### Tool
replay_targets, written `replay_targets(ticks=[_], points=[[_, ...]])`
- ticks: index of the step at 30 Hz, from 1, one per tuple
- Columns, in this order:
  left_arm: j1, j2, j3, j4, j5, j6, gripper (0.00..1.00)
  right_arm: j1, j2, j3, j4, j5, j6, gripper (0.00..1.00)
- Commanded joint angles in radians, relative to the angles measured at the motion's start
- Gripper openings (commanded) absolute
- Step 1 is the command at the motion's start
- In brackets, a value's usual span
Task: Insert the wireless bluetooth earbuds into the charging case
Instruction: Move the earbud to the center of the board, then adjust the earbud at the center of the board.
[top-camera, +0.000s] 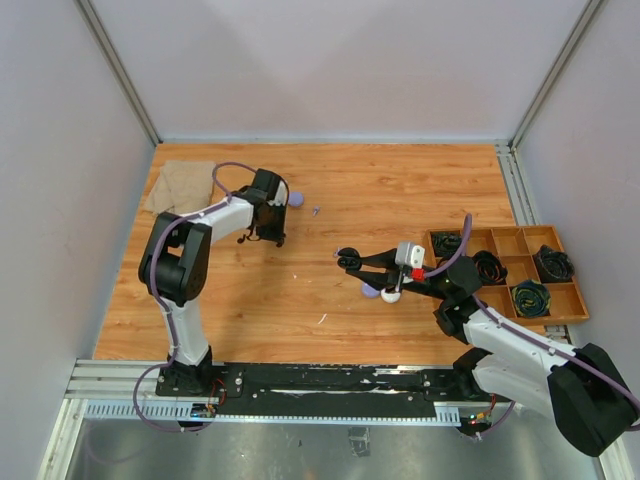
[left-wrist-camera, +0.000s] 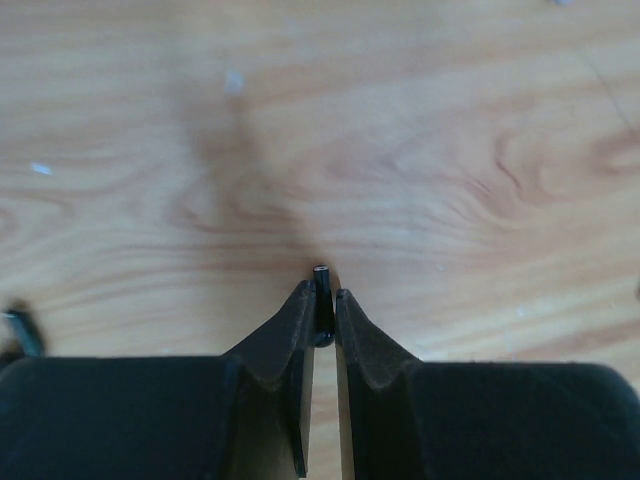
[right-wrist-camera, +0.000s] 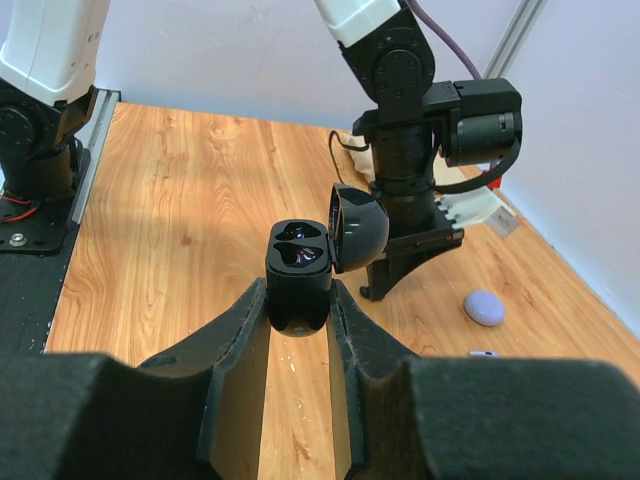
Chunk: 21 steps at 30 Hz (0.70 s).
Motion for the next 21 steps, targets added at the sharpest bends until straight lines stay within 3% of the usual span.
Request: replay_targets(ticks=[1,6,12,21], points=[[-0.083,-0.039,-0.059,-0.040,0.033,0.050,0.16,0.011,-0.017,-0.004,0.015,0.012,-0.005,0.05],[-0.190,-0.084,-0.114,-0.041,0.030,0.070,0.18,0.012,-0.021,-0.006,0.014,0.012,-0.003,0.05],[-0.219,-0.119,-0.156,-0.049,-0.013,0.061,0.23,0.011,-0.015,-0.003,0.017,0.002,0.006,0.05],[-0.220,-0.140,-0.152,-0.080,-0.092,0.036,0.46,0.011,-0.023,-0.004,0.016,-0.003,0.010,0.05]])
